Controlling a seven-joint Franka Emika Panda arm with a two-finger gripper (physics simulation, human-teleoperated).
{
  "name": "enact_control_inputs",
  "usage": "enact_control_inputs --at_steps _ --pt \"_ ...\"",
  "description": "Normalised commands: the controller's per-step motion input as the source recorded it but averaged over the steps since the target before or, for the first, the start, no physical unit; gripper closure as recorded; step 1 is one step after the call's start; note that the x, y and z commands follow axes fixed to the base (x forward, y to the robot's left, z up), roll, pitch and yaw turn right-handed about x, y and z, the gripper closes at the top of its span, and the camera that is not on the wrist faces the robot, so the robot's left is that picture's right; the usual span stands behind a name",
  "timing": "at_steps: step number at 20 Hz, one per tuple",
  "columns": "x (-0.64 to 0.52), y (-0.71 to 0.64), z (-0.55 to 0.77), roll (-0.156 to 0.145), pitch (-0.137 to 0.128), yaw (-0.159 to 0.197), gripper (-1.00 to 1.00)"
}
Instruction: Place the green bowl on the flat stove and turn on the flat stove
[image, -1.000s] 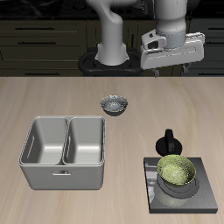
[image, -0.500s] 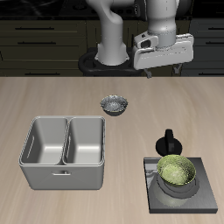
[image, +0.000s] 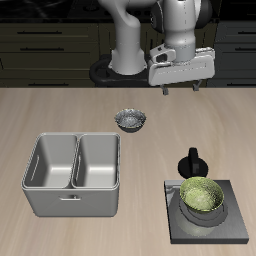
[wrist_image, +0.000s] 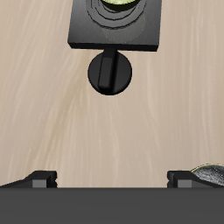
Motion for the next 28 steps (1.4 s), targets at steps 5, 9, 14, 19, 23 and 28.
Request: enact_control_inputs --at_steps 5,9,14,19,23,28 --pt "-0.03 0.09 -0.14 0.012 0.008 0.003 -1.0" --pt "0.12 -0.08 -0.04 -0.043 -0.063 0.006 -1.0" --pt "0.27 -0.02 -0.34 0.039 0.003 0.043 -1.0" --pt "0.09 0.02 -0.33 -0.006 0.0 0.022 -1.0" --pt "0.08 0.04 -0.38 0.012 0.034 0.019 -1.0" --pt "0.14 0.07 -0.35 0.0 0.071 0.009 -1.0"
